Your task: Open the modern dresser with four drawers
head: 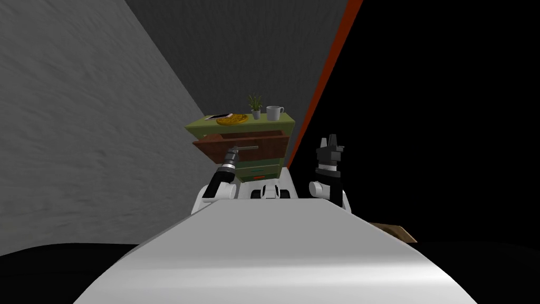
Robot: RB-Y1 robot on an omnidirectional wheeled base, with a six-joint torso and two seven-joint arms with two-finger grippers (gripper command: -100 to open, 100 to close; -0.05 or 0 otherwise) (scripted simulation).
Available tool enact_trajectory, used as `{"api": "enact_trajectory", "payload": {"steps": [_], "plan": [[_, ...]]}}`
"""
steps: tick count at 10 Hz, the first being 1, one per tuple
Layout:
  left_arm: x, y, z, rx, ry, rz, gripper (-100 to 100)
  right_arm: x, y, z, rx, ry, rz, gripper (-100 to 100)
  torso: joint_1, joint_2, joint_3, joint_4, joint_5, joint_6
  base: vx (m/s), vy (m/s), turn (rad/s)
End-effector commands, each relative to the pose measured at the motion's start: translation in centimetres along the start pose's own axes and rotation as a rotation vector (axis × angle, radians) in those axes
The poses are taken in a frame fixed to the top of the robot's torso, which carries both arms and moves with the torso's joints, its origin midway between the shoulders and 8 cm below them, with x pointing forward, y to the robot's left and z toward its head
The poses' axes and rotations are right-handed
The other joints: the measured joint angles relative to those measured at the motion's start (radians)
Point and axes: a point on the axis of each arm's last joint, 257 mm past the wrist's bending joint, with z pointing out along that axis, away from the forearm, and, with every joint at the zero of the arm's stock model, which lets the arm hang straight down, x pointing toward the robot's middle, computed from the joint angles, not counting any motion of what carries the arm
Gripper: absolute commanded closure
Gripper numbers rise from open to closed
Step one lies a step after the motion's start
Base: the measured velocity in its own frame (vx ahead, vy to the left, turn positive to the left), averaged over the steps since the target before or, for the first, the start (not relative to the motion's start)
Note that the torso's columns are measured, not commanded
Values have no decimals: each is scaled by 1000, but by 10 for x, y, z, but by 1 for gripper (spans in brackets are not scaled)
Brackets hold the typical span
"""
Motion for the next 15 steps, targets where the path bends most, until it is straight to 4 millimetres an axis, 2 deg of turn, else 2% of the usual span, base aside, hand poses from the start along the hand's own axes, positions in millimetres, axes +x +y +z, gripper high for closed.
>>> {"api": "enact_trajectory", "payload": {"steps": [1, 3, 4, 5, 13, 14, 15], "plan": [[1, 2, -3, -6, 5, 0, 100, 0, 0, 0, 0, 0, 0, 0, 0, -6, -3, 0, -1, 1, -147, -13, 23], [2, 1, -5, -5, 8, 1, 100, 0, 0, 0, 0, 0, 0, 0, 0, 0, 0, -1, 0, 1, -193, -18, 20], [2, -12, -4, -1, 7, 0, -100, 0, 0, 0, 0, 0, 0, 0, 1, 1, 1, -1, 1, 0, -90, 0, -11], [2, -12, -4, -1, 7, 0, -100, 0, 0, 0, 0, 0, 0, 0, 1, -6, -3, -2, 1, 1, 12, 7, -6], [-1, -58, -12, -2, 0, 1, -100, 0, 0, 0, 0, 0, 0, 0, -2, 4, 1, 5, -2, 0, 21, 12, -9], [2, -46, -11, -26, 6, -1, -100, 0, 0, 0, 0, 0, 0, 0, -3, 6, 2, 7, -4, 0, 10, 7, -7], [2, -44, -11, -34, 8, -1, 0, 0, 0, 0, 0, 0, 0, 0, -3, 5, 3, 5, -3, 0, 6, 1, -2]]}}
